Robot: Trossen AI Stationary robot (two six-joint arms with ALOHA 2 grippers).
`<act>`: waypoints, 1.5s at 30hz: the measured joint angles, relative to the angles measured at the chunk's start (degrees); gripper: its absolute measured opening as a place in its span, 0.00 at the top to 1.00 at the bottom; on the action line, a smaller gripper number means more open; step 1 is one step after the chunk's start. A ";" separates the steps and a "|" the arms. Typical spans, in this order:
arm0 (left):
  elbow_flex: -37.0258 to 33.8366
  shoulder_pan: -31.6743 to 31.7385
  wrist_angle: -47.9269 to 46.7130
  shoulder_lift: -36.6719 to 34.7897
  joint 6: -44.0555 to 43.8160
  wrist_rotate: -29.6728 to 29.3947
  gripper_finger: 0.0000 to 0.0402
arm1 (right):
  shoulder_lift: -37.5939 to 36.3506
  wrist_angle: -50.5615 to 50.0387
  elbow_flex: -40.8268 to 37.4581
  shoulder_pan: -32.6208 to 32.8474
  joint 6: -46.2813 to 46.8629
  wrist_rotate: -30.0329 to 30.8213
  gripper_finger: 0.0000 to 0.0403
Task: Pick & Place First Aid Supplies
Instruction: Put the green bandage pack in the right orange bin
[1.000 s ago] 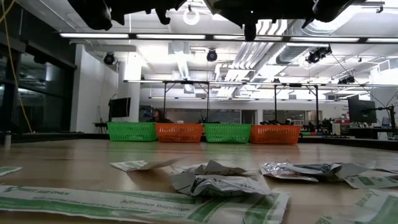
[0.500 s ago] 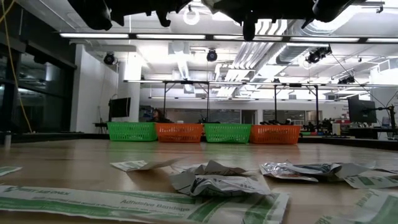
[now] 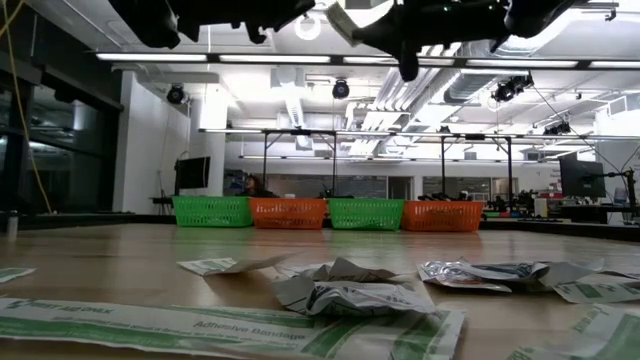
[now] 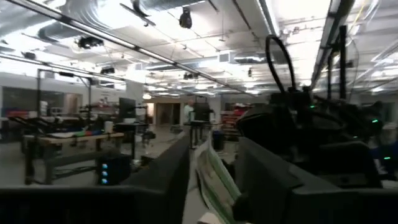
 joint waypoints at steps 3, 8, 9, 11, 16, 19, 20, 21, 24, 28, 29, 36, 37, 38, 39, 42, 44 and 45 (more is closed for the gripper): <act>0.00 0.04 -0.32 -0.23 1.86 -0.79 0.58 | -2.49 -6.53 0.18 -2.30 -1.72 -0.02 1.00; 0.00 2.04 -6.15 -2.29 1.47 0.45 0.52 | -6.11 -25.83 4.58 -7.51 -8.82 0.21 1.00; 0.00 2.83 -7.83 -2.71 0.83 0.88 0.52 | -6.25 -29.79 6.07 -8.60 -10.63 0.35 1.00; 0.00 4.48 -10.15 -3.50 -0.86 2.79 0.51 | -6.27 -38.54 9.07 -10.62 -14.83 1.48 1.00; 0.00 9.76 -14.02 -4.54 -3.91 9.36 0.51 | -5.06 -54.67 15.03 -14.94 -25.14 7.60 1.00; 0.00 13.20 -14.79 -4.54 -5.02 14.01 0.51 | -4.10 -59.37 16.67 -17.59 -29.34 8.99 1.00; 0.00 14.31 -14.90 -4.54 -5.59 15.66 0.51 | -3.77 -60.34 16.94 -18.47 -30.43 9.47 1.00; 0.00 15.54 -15.10 -4.54 -5.96 17.28 0.51 | -3.41 -61.07 17.07 -19.30 -31.52 9.90 1.00; 0.00 19.25 -16.10 -4.54 -6.42 22.00 0.51 | -1.82 -62.52 17.11 -21.60 -35.08 10.62 1.00; 0.00 24.61 -16.11 -4.54 -8.20 28.54 0.51 | 1.19 -64.41 17.11 -24.25 -39.33 10.72 1.00; 0.00 25.97 -16.13 -4.54 -8.65 30.17 0.51 | 2.08 -64.79 17.11 -24.83 -39.54 10.73 1.00; 0.00 34.28 -16.13 -4.54 -10.16 40.11 0.51 | 10.25 -65.57 17.11 -26.77 -39.24 11.66 1.00; 0.00 35.31 -16.13 -4.54 -10.18 41.44 0.51 | 11.45 -65.22 17.11 -26.79 -39.53 12.76 1.00; 0.00 36.25 -16.18 -4.54 -10.36 42.67 0.51 | 12.55 -65.06 17.11 -26.79 -39.71 14.03 1.00; 0.00 37.20 -16.28 -4.54 -10.50 43.87 0.51 | 13.56 -65.09 17.11 -26.79 -39.77 15.32 1.00; 0.00 39.65 -16.72 -4.54 -11.18 47.29 0.51 | 15.87 -65.21 17.11 -26.88 -39.80 17.80 1.00; 0.00 41.15 -17.19 -4.54 -11.59 49.58 0.51 | 16.98 -65.22 17.11 -27.10 -40.53 18.86 1.00; 0.00 41.83 -17.71 -4.54 -11.61 50.57 0.51 | 17.46 -65.08 17.11 -27.10 -40.89 19.55 1.00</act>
